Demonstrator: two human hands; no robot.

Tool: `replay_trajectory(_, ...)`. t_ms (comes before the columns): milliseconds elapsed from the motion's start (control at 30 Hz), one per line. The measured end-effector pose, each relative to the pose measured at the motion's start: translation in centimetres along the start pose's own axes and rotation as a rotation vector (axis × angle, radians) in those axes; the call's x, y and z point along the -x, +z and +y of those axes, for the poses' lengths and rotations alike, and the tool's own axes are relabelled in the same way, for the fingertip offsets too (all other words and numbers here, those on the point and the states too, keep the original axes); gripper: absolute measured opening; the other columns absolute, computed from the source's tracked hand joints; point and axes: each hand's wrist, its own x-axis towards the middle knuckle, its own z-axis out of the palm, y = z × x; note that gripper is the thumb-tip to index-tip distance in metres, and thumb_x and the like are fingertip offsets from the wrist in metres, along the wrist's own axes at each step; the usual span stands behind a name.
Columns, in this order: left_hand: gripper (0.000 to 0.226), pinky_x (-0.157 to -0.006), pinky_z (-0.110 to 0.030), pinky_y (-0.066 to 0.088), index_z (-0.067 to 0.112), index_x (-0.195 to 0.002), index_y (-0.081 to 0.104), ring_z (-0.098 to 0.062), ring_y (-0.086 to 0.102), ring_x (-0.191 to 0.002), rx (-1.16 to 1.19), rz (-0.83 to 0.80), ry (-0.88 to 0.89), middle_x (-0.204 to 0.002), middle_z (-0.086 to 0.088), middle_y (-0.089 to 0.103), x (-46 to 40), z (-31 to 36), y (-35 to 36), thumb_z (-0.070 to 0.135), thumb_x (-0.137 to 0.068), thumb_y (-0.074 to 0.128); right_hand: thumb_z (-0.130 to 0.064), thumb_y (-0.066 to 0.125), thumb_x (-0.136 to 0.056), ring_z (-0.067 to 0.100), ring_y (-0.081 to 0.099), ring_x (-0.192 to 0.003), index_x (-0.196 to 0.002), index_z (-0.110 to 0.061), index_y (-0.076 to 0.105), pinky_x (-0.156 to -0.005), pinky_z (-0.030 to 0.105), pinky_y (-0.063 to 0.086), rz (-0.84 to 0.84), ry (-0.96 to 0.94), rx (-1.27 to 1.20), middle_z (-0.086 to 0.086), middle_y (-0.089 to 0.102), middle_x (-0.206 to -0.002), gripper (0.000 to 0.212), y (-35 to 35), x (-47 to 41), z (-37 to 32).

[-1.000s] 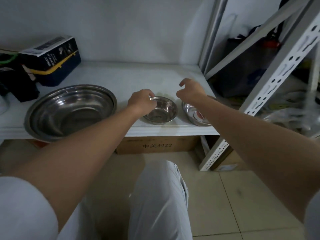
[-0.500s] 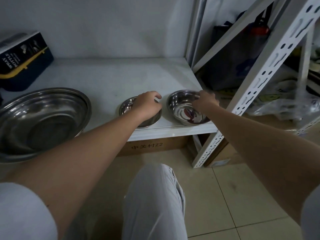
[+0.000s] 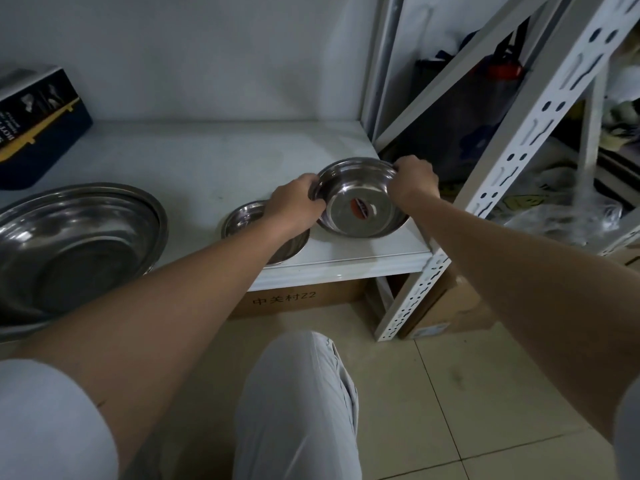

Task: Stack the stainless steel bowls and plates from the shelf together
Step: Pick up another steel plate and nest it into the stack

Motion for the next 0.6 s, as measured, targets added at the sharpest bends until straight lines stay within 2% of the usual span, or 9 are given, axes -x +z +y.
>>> replay_trajectory(100,0.045,-0.093,-0.035,0.043,0.013,-0.134,0.049,-0.032,0.057,-0.116,0.061,0.117,0.012,-0.125,-0.012,0.063,-0.4,1.2,-1.4,0.019,-0.090,0.051,-0.003,0.053,-0.090,0.031,0.063,-0.095,-0.119,-0.013,0.059,-0.082,0.042,0.055,0.049,-0.060,-0.057,0.015,0.060,-0.113,0.032,-1.9,0.4,-1.9)
replay_trajectory(233,0.035,-0.083,-0.036,0.047,0.010,-0.122,0.058,-0.035,0.060,-0.105,0.017,0.289,0.031,-0.114,-0.017,0.063,-0.5,0.8,-4.6,0.017,-0.089,0.047,-0.002,0.050,-0.093,0.036,0.054,-0.113,-0.143,-0.027,0.036,-0.089,0.044,0.050,0.085,-0.255,-0.029,0.019,0.042,-0.137,0.058,-3.6,1.8,-6.0)
replay_trajectory(300,0.035,-0.076,-0.032,0.041,0.009,-0.122,0.060,-0.034,0.059,-0.105,-0.017,0.349,0.008,-0.116,-0.017,0.063,0.0,0.1,-6.8,0.013,-0.089,0.048,0.001,0.050,-0.091,0.038,0.052,-0.117,-0.146,-0.029,0.032,-0.090,0.046,0.050,0.083,-0.320,0.009,0.019,0.039,-0.141,0.065,-3.5,2.6,-8.6)
replay_trajectory(433,0.030,-0.073,-0.032,0.037,0.008,-0.116,0.061,-0.033,0.060,-0.104,-0.109,0.450,-0.053,-0.114,-0.014,0.065,1.7,-2.4,-11.9,0.011,-0.088,0.051,-0.003,0.048,-0.091,0.040,0.051,-0.118,-0.145,-0.029,0.035,-0.093,0.050,0.048,0.049,-0.395,-0.003,0.017,0.044,-0.137,0.061,-2.5,4.6,-13.9)
replay_trajectory(600,0.028,-0.071,-0.033,0.039,0.011,-0.112,0.063,-0.025,0.059,-0.092,-0.147,0.521,-0.191,-0.106,-0.009,0.066,4.9,-7.6,-18.3,0.016,-0.088,0.051,-0.009,0.045,-0.088,0.041,0.052,-0.118,-0.139,-0.022,0.045,-0.095,0.043,0.044,-0.056,-0.522,-0.068,0.019,0.050,-0.130,0.053,0.2,7.5,-21.2)
